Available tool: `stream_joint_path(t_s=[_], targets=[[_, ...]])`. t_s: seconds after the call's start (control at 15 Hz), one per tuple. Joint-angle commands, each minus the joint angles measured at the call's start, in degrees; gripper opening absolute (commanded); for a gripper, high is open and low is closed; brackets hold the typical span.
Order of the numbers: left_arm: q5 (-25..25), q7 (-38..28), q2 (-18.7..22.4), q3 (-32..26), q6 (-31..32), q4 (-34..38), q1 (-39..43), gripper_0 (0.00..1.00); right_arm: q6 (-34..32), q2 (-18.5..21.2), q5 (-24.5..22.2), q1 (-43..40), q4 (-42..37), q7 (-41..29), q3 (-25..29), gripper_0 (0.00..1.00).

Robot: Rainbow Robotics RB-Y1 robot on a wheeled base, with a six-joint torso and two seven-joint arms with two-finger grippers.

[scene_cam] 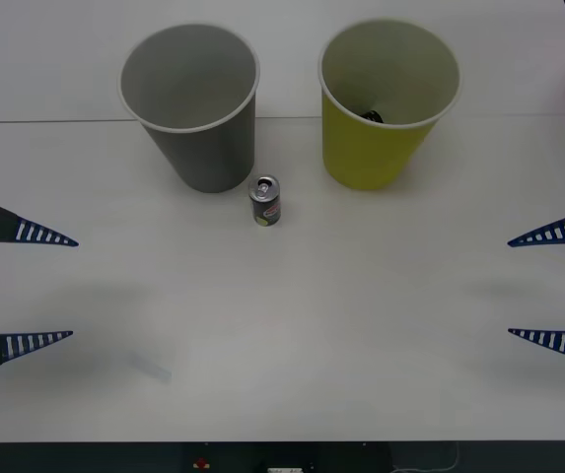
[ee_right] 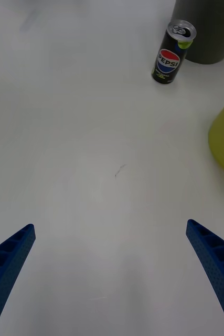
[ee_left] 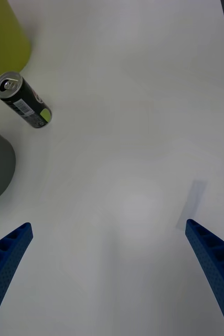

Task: Put the can into the green bin and the plastic bottle into the gray bin

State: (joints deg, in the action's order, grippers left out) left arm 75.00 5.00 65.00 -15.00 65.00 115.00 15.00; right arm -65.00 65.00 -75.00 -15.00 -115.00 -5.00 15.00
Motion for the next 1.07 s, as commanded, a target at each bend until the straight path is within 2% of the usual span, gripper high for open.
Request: stream_joint_path(t_s=[0.07,0.13,0.33,0.53,1.07], targets=[[0.0,0.0,0.0,0.0,0.0,0.0,0.0,1.00,0.0,0.0,0.0,0.0,0.0,0.0,0.0,1.00],[-0.4,0.0,-1.2,0.0,-0.6,-0.5,0.1,1.00,0.0,0.0,0.0,0.0,0.0,0.0,0.0,1.00],[-0.6,0.3,-1.5,-0.3,-0.6,-0.6,0.1,1.00,0.0,0.0,0.0,0.0,0.0,0.0,0.0,1.00],[-1.1,-0.1,-1.5,2.3,-2.2,-0.7,0.1,1.00,0.0,0.0,0.0,0.0,0.0,0.0,0.0,1.00],[-6.9,-0.4,-1.6,14.9,-15.9,-2.4,0.1,1.00,0.0,0.0,0.0,0.0,0.0,0.0,0.0,1.00]])
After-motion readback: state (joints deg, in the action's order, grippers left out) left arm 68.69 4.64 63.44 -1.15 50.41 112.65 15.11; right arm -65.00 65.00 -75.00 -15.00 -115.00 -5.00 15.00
